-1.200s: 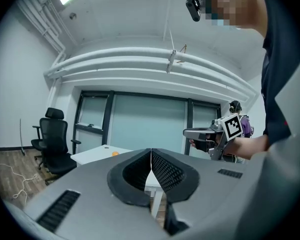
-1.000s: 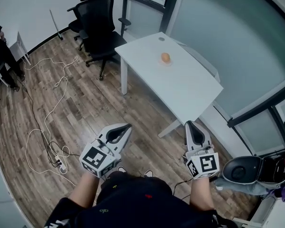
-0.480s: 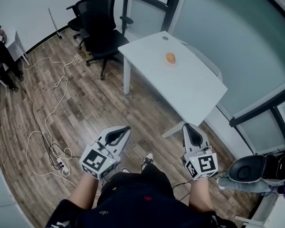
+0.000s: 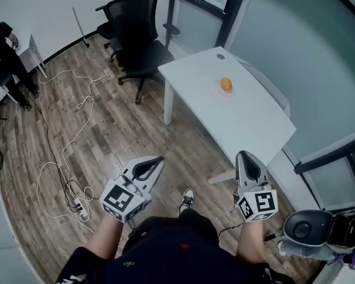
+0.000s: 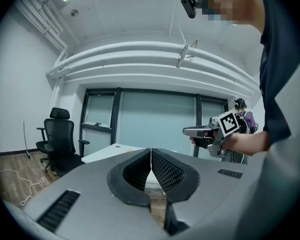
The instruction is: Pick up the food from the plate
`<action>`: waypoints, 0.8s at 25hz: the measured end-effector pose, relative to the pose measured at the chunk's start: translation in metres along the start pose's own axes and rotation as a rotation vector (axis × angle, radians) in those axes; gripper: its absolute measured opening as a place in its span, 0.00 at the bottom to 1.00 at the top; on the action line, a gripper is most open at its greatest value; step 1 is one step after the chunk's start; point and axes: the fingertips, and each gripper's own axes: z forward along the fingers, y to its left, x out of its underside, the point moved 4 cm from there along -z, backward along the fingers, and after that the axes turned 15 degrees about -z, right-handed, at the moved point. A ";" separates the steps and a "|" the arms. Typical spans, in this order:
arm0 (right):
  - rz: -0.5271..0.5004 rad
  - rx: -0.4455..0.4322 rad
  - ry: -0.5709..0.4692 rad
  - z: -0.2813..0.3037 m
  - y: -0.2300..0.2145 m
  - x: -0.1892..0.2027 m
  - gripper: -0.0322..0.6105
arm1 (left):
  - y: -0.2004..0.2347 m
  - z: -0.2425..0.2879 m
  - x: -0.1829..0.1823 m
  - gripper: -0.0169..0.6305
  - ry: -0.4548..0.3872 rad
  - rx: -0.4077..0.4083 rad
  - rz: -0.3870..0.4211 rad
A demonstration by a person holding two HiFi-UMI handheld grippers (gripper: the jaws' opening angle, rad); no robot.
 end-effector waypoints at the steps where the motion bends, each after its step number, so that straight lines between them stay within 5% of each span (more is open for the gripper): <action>1: 0.001 -0.004 -0.005 0.009 -0.007 0.001 0.10 | 0.005 0.008 -0.004 0.06 -0.003 -0.005 0.002; 20: 0.047 -0.013 -0.030 0.110 -0.205 0.076 0.10 | 0.024 0.234 -0.052 0.06 0.014 -0.051 -0.003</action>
